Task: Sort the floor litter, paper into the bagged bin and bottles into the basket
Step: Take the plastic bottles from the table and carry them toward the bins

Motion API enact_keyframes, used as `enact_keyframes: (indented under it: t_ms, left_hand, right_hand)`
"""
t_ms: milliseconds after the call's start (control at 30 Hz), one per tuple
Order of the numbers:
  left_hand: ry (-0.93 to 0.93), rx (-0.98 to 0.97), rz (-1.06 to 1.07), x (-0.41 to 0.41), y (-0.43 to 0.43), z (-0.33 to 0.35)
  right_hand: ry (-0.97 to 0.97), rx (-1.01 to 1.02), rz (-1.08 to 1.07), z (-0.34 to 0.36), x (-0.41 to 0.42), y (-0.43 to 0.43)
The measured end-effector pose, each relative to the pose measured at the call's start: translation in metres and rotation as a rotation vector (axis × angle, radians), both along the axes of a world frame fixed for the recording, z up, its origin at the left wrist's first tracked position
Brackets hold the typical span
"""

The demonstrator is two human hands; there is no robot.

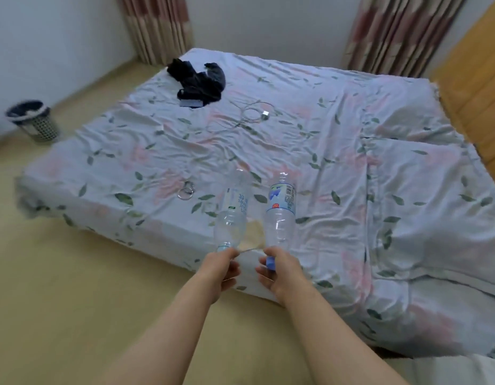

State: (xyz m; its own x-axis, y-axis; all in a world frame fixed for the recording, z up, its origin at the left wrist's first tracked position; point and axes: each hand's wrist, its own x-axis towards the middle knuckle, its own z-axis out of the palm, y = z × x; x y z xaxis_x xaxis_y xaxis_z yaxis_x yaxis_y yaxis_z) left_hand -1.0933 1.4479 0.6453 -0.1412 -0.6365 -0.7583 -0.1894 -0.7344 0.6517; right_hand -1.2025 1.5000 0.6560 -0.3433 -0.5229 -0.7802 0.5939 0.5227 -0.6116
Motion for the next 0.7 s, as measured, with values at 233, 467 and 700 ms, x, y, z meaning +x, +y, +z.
enact_keyframes:
  t_ms: [233,467,700]
  left_hand:
    - [0.129,-0.077,0.316,0.088,-0.093,0.033]
    - [0.217,-0.190,0.589,0.161,-0.216,0.072]
    - [0.218,-0.303,0.853,0.245,-0.312,0.115]
  right_hand:
    - [-0.001,-0.103,0.212,0.035,0.086,-0.119]
    - [-0.073,-0.223,0.413,0.070,0.159,-0.262]
    - [-0.084,-0.267,0.611,0.107,0.246,-0.389]
